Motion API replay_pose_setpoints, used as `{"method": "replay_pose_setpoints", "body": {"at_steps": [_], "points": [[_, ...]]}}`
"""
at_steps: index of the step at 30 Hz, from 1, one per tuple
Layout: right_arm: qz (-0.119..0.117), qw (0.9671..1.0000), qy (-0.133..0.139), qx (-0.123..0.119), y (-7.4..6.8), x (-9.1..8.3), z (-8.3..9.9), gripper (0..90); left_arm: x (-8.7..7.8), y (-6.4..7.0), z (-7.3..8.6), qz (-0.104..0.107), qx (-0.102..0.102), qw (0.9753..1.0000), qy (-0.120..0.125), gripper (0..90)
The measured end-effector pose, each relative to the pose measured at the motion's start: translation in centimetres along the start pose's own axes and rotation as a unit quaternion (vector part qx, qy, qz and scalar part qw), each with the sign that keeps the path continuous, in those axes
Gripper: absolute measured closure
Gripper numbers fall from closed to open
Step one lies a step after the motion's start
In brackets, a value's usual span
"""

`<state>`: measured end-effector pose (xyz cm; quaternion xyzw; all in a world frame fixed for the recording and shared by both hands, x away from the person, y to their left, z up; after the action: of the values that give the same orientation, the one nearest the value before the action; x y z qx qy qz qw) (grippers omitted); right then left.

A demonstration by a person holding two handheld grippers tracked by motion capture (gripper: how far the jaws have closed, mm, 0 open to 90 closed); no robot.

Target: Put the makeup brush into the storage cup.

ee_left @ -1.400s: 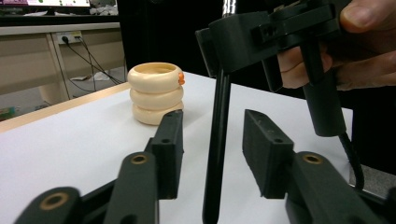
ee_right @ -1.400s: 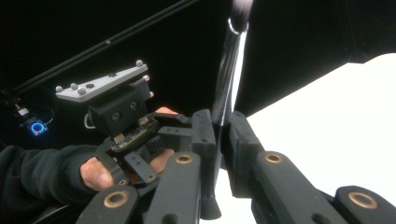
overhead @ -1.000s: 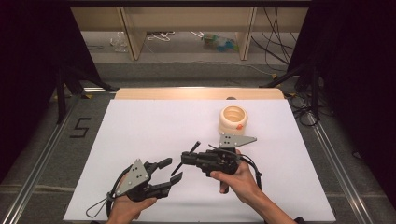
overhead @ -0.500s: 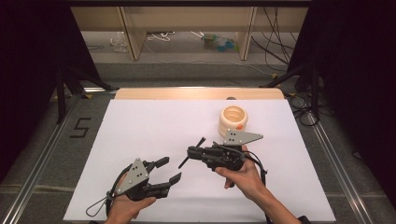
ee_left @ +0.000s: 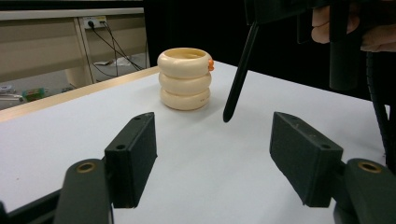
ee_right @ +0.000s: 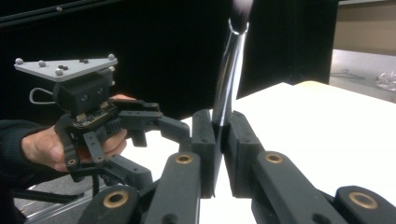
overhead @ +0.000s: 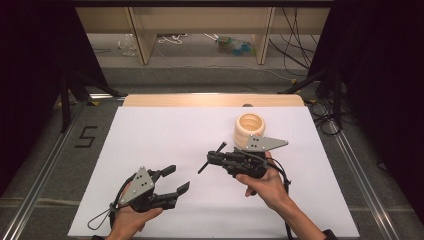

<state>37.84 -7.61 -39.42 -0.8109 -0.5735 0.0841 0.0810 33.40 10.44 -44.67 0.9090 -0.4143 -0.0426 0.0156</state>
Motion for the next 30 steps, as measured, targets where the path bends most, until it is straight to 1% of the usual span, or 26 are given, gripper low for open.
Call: {"method": "replay_pose_setpoints", "body": {"at_steps": [1,2,3,4,5,7,8,9,10,11,12,13,14,15,16,17,18,19,21,22,23,24,25,27,29,30], "points": [[0.003,1.0000,0.000,-0.003,0.2,-0.2,-0.1,83.9,0.0,-0.1,0.0,0.001,0.005,1.0000,-0.001,32.1],[0.004,1.0000,0.001,0.000,0.2,-0.2,-0.2,83.8,0.0,-0.1,0.1,0.000,0.005,1.0000,-0.002,32.1],[0.010,0.9999,-0.002,-0.007,0.5,-0.4,-0.3,83.8,-0.1,-0.2,0.1,0.000,0.010,0.9999,-0.004,32.1],[0.013,0.9999,-0.001,-0.007,0.6,-0.5,-0.3,83.8,-0.1,-0.2,0.1,-0.005,-0.001,1.0000,-0.003,32.0],[0.013,0.9999,0.004,-0.010,0.7,-0.5,-0.5,83.8,-0.1,-0.4,0.1,-0.002,0.007,1.0000,-0.004,32.0],[0.018,0.9997,-0.006,-0.016,0.9,-0.8,-0.5,83.8,-0.1,-0.6,0.1,-0.004,0.004,1.0000,-0.003,31.8],[0.021,0.9996,-0.008,-0.016,1.0,-1.0,-0.6,83.8,-0.2,-0.8,0.1,-0.004,0.009,0.9999,-0.006,31.7],[0.021,0.9996,-0.006,-0.017,1.1,-1.0,-0.7,83.8,-0.3,-0.9,0.2,-0.009,0.004,0.9999,-0.005,31.7],[0.023,0.9996,0.001,-0.017,1.1,-1.0,-0.8,83.8,-0.3,-1.1,0.1,-0.006,0.010,0.9999,-0.005,31.7],[0.025,0.9995,-0.008,-0.019,1.2,-1.2,-0.8,83.8,-0.4,-1.2,0.1,-0.011,0.005,0.9999,-0.004,31.7],[0.027,0.9994,0.001,-0.022,1.3,-1.1,-0.9,83.8,-0.4,-1.3,0.1,-0.013,0.005,0.9999,-0.003,31.7],[0.028,0.9994,-0.001,-0.020,1.4,-1.2,-1.0,83.8,-0.4,-1.5,0.1,-0.011,0.008,0.9999,-0.002,31.6],[0.030,0.9993,-0.006,-0.023,1.5,-1.4,-1.0,83.8,-0.5,-1.6,0.2,-0.016,0.005,0.9998,-0.006,31.6],[0.031,0.9992,-0.001,-0.025,1.6,-1.4,-1.1,83.8,-0.5,-1.8,0.3,-0.017,0.011,0.9997,-0.010,31.4],[0.032,0.9992,-0.008,-0.023,1.7,-1.5,-1.1,83.8,-0.6,-1.9,0.4,-0.018,0.014,0.9997,-0.012,31.1],[0.034,0.9991,-0.006,-0.025,1.8,-1.6,-1.1,83.8,-0.6,-2.0,0.4,-0.019,0.016,0.9996,-0.012,31.0],[0.039,0.9989,-0.002,-0.025,2.0,-1.6,-1.2,83.8,-0.6,-2.1,0.4,-0.020,0.013,0.9997,-0.011,30.8],[0.039,0.9988,-0.010,-0.027,2.2,-1.8,-1.2,83.8,-0.6,-2.1,0.4,-0.021,0.006,0.9997,-0.011,30.8],[0.047,0.9985,-0.004,-0.030,2.5,-2.0,-1.3,83.8,-0.7,-2.3,0.4,-0.021,0.013,0.9996,-0.012,30.6],[0.049,0.9981,-0.010,-0.035,2.7,-2.2,-1.4,83.8,-0.7,-2.4,0.4,-0.022,0.013,0.9996,-0.011,30.5],[0.055,0.9973,0.002,-0.048,3.0,-2.2,-1.6,83.8,-0.7,-2.3,0.4,-0.024,0.004,0.9997,-0.009,30.5],[0.059,0.9970,-0.003,-0.050,3.2,-2.4,-1.7,83.8,-0.8,-2.4,0.3,-0.021,0.009,0.9997,-0.010,30.3],[0.063,0.9968,-0.002,-0.049,3.3,-2.5,-1.8,83.8,-0.8,-2.4,0.4,-0.020,0.008,0.9997,-0.011,30.0],[0.067,0.9964,-0.012,-0.049,3.6,-2.8,-1.8,83.8,-0.8,-2.3,0.5,-0.020,0.004,0.9997,-0.012,29.7],[0.073,0.9960,-0.007,-0.051,3.8,-2.9,-1.9,83.8,-0.8,-2.3,0.4,-0.018,0.004,0.9998,-0.011,29.4],[0.079,0.9951,-0.014,-0.057,4.0,-3.1,-1.9,83.8,-0.7,-2.4,0.4,-0.018,0.004,0.9998,-0.011,29.1]]}}
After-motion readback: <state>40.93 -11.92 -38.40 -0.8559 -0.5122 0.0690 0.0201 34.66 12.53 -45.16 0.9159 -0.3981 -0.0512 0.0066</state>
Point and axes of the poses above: each handheld gripper's, and its own axes: x roughly forward along the jaws, z roughly out of its underside, y roughly to its right, the point moved 7 cm from there along x, roughly forward along the jaws, and after that the axes turned 8 degrees about y, right-handed, at the moved point
